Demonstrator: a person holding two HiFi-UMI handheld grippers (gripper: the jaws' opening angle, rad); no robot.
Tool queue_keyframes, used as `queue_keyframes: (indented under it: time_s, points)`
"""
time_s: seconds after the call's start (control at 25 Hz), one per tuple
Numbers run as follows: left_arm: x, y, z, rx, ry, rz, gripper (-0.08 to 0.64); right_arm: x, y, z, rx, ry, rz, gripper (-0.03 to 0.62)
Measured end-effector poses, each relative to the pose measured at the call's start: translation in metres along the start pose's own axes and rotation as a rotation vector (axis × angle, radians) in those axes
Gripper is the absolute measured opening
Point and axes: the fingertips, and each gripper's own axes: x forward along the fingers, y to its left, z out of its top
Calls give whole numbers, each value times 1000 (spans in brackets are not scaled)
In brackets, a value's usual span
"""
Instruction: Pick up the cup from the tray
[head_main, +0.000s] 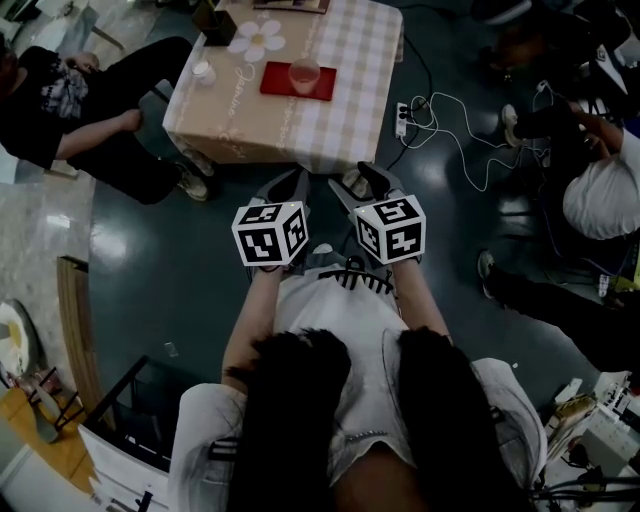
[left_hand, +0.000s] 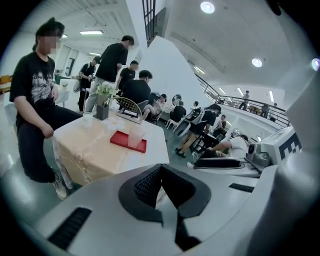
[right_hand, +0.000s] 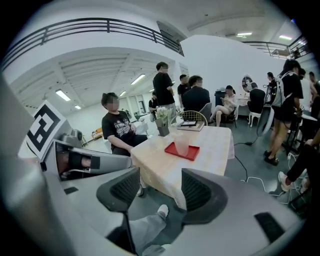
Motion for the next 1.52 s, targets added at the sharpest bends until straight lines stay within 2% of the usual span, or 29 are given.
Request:
queue_keyframes:
  time_s: [0.36, 0.64, 0.96, 1.36, 1.52]
  points:
    - [38, 26, 38, 20, 20, -2, 3, 44, -22, 36, -5, 2, -6, 290]
    - [74, 52, 84, 26, 54, 1, 4, 88, -40, 77, 18, -5, -26, 321]
    - [107, 88, 130, 57, 82, -5, 3, 143, -50, 116, -1, 18, -62, 364]
    - [142, 124, 165, 134, 141, -56, 5, 209, -71, 133, 13, 78, -118, 384]
    - [149, 134, 173, 148, 158, -65, 5, 229, -78, 135, 1, 108, -149, 411]
